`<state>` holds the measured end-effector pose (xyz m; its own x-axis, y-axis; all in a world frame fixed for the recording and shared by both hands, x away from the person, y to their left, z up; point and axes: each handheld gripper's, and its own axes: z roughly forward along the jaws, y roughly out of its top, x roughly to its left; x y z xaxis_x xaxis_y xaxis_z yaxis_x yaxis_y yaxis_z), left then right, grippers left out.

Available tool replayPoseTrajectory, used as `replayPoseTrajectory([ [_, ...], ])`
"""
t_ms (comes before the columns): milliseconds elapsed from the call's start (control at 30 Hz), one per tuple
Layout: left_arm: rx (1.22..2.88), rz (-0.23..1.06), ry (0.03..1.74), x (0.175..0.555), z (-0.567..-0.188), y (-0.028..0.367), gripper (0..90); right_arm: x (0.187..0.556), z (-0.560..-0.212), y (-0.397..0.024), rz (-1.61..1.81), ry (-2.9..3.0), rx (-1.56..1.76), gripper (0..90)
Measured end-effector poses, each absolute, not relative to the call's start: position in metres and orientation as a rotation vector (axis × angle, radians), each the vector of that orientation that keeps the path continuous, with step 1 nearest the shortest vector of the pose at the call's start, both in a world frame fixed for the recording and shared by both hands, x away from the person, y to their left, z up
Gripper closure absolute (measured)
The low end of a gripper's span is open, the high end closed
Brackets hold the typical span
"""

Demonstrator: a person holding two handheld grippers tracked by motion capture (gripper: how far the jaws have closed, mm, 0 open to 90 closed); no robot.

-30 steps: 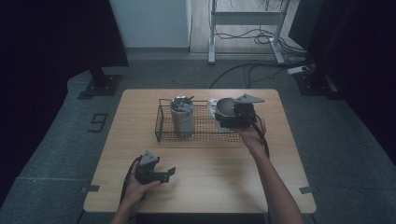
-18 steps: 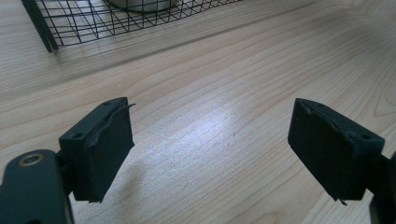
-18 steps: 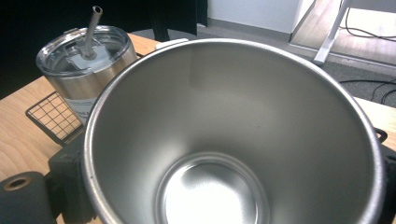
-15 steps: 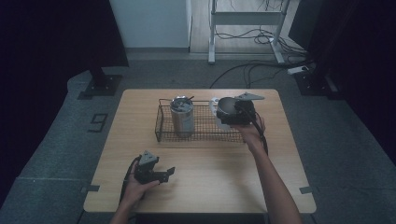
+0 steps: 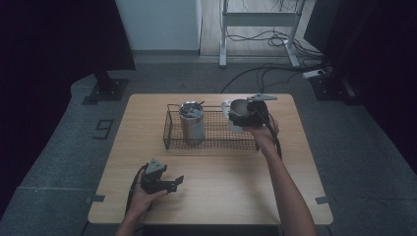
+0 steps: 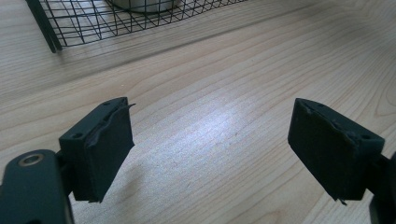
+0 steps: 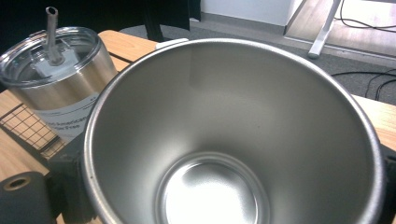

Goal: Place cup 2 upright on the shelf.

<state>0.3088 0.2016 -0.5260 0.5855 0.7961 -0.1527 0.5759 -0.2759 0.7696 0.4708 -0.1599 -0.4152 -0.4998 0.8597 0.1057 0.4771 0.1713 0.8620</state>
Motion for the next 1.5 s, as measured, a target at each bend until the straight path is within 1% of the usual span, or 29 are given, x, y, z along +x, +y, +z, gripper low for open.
replayPoseTrajectory([
  [500,1.981,0.333,1.097,0.309,-0.527,0.203,14.2,0.487,-0.435,-0.156,1.232,2.066,1.296,7.0],
  [1500,1.992,0.333,1.099,0.31,-0.529,0.201,14.3,0.493,-0.464,-0.155,1.176,2.099,1.344,6.9],
])
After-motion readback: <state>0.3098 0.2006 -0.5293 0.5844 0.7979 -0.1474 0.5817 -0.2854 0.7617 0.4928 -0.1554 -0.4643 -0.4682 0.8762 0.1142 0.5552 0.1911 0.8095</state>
